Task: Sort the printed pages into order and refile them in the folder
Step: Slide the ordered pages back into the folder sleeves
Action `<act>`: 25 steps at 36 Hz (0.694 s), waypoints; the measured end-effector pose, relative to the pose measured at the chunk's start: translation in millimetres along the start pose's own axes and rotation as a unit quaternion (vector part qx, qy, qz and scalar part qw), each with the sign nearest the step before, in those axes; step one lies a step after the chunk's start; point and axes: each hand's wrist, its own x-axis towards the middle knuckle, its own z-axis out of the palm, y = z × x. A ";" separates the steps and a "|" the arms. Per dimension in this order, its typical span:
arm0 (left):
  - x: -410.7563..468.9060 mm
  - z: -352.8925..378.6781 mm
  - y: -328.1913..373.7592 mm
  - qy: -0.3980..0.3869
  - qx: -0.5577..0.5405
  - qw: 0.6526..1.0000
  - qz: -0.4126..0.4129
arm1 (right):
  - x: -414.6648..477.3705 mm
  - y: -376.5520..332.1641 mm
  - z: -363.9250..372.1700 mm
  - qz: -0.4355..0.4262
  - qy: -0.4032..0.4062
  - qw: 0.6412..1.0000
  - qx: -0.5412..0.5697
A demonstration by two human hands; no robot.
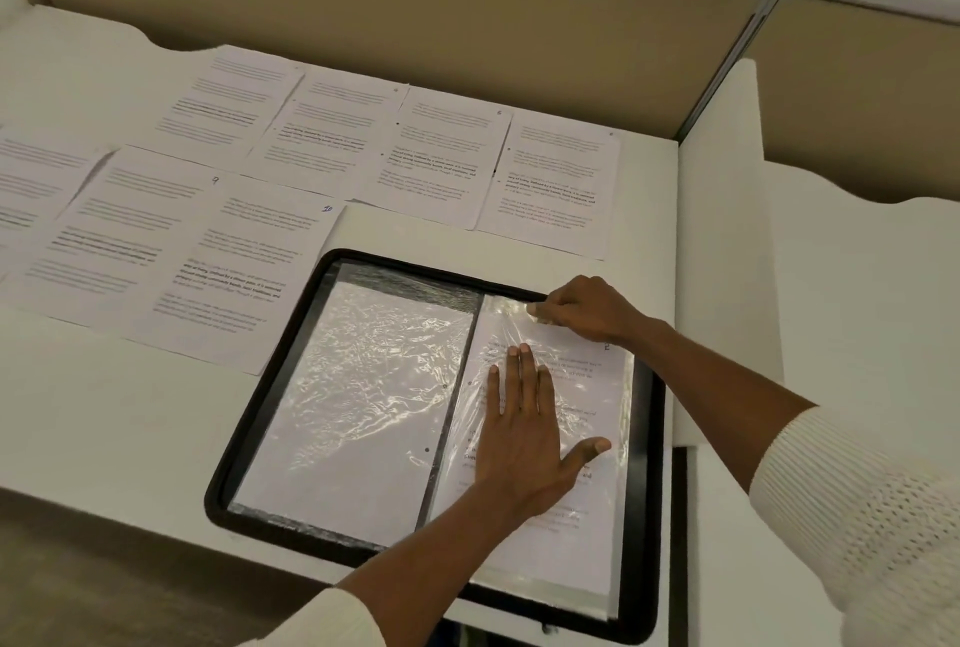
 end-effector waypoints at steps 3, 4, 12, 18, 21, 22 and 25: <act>-0.9 -0.1 -0.7 0.007 -0.001 1.000 0.010 | -7.8 7.1 -2.8 -0.006 -0.017 0.999 -0.047; -1.3 -0.2 -1.2 0.010 -0.002 1.000 0.013 | -10.3 9.1 -4.0 -0.009 -0.021 0.998 -0.062; -1.7 0.1 -4.4 0.006 0.023 0.999 0.023 | -26.7 11.9 -7.1 -0.019 0.023 0.995 -0.095; -1.1 4.3 -7.2 0.007 0.027 0.999 0.027 | -37.8 12.8 0.3 -0.009 0.058 0.994 -0.095; -0.7 3.3 -9.1 0.005 0.029 0.999 0.037 | -43.1 17.9 2.1 0.004 0.133 0.985 -0.110; -0.6 2.4 -9.7 0.002 0.030 0.999 0.040 | -45.1 20.8 2.9 0.017 0.154 0.982 -0.104; -0.7 -2.5 -11.0 -0.006 0.028 0.999 0.043 | -51.7 26.9 8.6 0.049 0.201 0.977 -0.041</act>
